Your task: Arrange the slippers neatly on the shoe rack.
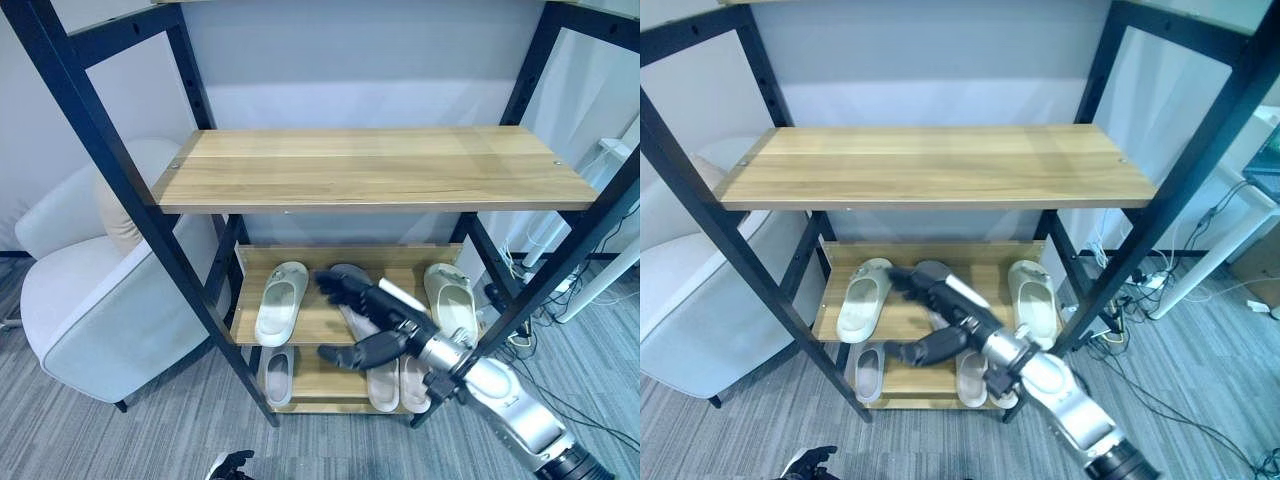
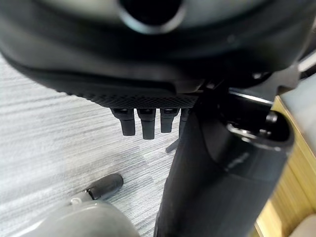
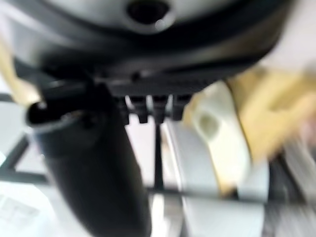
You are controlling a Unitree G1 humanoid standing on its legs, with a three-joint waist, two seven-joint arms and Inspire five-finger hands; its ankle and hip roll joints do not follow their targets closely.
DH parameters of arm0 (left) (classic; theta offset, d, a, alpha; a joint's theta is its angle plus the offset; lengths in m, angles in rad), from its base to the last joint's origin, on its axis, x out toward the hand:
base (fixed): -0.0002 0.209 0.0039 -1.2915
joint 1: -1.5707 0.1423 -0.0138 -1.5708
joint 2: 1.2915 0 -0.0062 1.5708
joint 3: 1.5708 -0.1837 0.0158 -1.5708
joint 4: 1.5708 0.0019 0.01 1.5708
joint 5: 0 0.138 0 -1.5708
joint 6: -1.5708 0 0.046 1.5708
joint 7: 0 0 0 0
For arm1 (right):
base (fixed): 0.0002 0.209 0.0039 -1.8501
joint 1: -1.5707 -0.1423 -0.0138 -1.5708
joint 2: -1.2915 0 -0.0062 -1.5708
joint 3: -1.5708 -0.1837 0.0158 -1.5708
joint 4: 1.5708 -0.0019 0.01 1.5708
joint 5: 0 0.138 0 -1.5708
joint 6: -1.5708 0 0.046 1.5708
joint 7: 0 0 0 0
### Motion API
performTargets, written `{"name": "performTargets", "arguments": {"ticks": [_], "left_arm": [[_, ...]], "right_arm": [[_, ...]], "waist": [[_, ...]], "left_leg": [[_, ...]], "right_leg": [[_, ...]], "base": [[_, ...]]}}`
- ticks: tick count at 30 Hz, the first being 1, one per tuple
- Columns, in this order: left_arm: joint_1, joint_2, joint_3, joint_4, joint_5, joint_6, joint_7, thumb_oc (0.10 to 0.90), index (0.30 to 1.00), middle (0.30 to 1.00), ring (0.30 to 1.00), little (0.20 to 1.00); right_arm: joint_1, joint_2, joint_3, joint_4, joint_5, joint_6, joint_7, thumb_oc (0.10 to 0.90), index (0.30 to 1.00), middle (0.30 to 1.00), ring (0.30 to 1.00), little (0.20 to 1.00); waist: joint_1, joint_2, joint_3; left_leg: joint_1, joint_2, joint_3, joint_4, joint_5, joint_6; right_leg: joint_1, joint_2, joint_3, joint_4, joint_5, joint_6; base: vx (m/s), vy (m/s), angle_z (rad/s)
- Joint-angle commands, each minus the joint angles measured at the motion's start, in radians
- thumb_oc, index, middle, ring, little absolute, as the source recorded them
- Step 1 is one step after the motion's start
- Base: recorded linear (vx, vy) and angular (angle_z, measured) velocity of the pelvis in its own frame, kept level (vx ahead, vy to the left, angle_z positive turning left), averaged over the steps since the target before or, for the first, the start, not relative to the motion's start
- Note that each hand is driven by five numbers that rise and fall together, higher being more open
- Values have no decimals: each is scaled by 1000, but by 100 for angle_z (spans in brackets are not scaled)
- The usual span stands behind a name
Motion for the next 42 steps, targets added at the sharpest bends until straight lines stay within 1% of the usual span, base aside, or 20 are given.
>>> {"name": "performTargets", "arguments": {"ticks": [1, 3, 7, 8, 10, 13, 15, 21, 26, 35, 36, 37, 42], "left_arm": [[-20, -25, -41, 75, 19, -25, -9, 800, 900, 900, 900, 900], [-16, -23, -36, 68, 23, -25, -6, 800, 900, 900, 900, 900], [-18, -22, -45, 65, 32, -25, -3, 800, 900, 900, 900, 900], [-18, -21, -44, 65, 32, -25, -3, 800, 900, 900, 900, 900], [-20, -19, -64, 61, 33, -28, -1, 800, 900, 900, 900, 900], [-24, -16, -65, 57, 31, -29, -2, 800, 900, 900, 900, 900], [-31, -13, -79, 54, 32, -33, -1, 800, 900, 900, 900, 900], [-52, -3, -91, 47, 18, -40, 7, 800, 900, 900, 900, 900], [-69, 5, -98, 43, -6, -48, 12, 800, 900, 900, 900, 900], [-76, 14, -97, 44, -6, -51, 19, 800, 900, 900, 900, 900], [-78, 15, -99, 45, -6, -52, 19, 800, 900, 900, 900, 900], [-79, 15, -99, 45, -7, -52, 19, 800, 900, 900, 900, 900], [-74, 19, -94, 40, 2, -52, 21, 800, 900, 900, 900, 900]], "right_arm": [[-95, 29, -119, -15, -162, -124, -167, 800, 900, 900, 900, 900], [-98, 29, -163, 20, -251, -119, -216, 800, 900, 900, 900, 900], [-120, 39, -196, 135, -346, -108, -305, 800, 900, 900, 900, 900], [-121, 39, -194, 137, -347, -109, -306, 800, 900, 900, 900, 900], [-148, 66, -200, 219, -309, -114, -340, 800, 900, 900, 900, 900], [-174, 61, -204, 257, -336, -110, -365, 800, 900, 900, 900, 900], [-208, 64, -195, 323, -334, -105, -386, 800, 900, 900, 900, 900], [-285, 49, -165, 417, -330, -101, -417, 800, 900, 900, 900, 900], [-352, 56, -134, 482, -299, -104, -429, 800, 900, 900, 900, 900], [-384, 62, -93, 539, -308, -95, -425, 800, 900, 900, 900, 900], [-394, 68, -78, 563, -311, -91, -422, 515, 472, 472, 472, 472], [-395, 68, -77, 565, -311, -92, -423, 400, 300, 300, 300, 300], [-376, 53, -76, 572, -370, -72, -425, 400, 300, 300, 300, 300]], "waist": [[21, -38, 9], [27, -40, 13], [40, -45, 24], [40, -45, 24], [49, -48, 36], [57, -52, 43], [66, -55, 51], [77, -63, 73], [92, -69, 86], [112, -75, 98], [116, -77, 99], [115, -78, 99], [116, -82, 99]], "left_leg": [[5, -32, 36, 8, -71, 29], [2, -35, 31, 8, -74, 32], [-7, -41, 21, 8, -77, 38], [-8, -41, 21, 8, -77, 38], [-20, -46, 17, 8, -75, 40], [-32, -49, 12, 8, -75, 41], [-47, -51, 6, 8, -74, 42], [-79, -57, -1, 8, -70, 42], [-107, -64, -11, 8, -65, 43], [-127, -73, -25, 8, -63, 43], [-129, -76, -27, 8, -63, 44], [-130, -76, -27, 8, -63, 44], [-128, -79, -30, 8, -68, 46]], "right_leg": [[40, -13, 6, 13, -121, 38], [37, -14, 3, 13, -121, 39], [31, -17, -2, 13, -121, 40], [31, -17, -1, 13, -121, 40], [21, -20, -2, 13, -120, 40], [10, -22, -7, 13, -119, 41], [-2, -24, -12, 13, -117, 41], [-33, -26, -17, 13, -112, 43], [-56, -30, -19, 13, -108, 46], [-70, -41, -32, 13, -102, 50], [-73, -42, -33, 13, -101, 51], [-74, -42, -33, 13, -101, 51], [-72, -46, -37, 13, -99, 54]], "base": [[44, 27, 1], [46, 25, 1], [30, 20, 6], [23, 26, 14], [23, 29, 8], [9, 13, 2], [18, 30, 9], [-10, 18, 7], [2, 7, 1], [6, 15, 8], [-4, 13, 5], [0, 0, 0], [9, 2, 2]]}}
